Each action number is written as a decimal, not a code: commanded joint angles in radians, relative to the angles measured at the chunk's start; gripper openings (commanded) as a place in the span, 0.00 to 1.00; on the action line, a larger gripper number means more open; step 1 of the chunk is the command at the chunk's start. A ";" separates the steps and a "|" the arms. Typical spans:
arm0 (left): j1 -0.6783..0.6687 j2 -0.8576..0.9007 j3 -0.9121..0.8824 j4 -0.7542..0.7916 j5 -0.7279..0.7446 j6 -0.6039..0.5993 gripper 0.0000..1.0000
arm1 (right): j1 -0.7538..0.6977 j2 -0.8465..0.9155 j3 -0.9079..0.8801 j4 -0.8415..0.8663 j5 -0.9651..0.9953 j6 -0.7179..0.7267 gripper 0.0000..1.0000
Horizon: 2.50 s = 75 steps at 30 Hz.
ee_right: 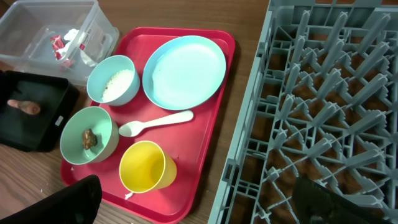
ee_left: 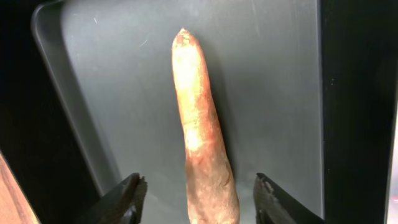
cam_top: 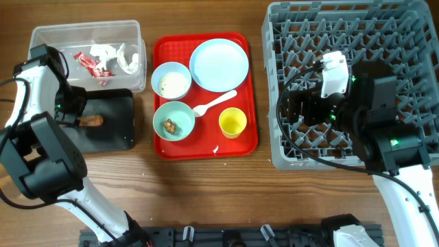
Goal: Sort waste into correct bins and load items into the dishwasher rack
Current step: 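Move the carrot left and release it onto the black tray, then reach the left gripper to the light-blue rice bowl and grasp its rim, then lift the rice bowl over the black tray and tip out the rice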
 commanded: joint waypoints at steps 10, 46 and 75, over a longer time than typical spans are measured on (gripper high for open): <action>-0.032 -0.143 0.093 -0.005 0.261 0.477 0.66 | 0.002 0.007 0.021 0.008 -0.016 0.007 1.00; -0.736 0.126 0.099 0.263 0.146 0.982 0.44 | 0.002 0.008 0.021 0.016 -0.008 0.008 1.00; -0.731 0.027 0.301 0.079 0.151 0.904 0.04 | 0.002 0.086 0.021 0.016 -0.009 0.016 1.00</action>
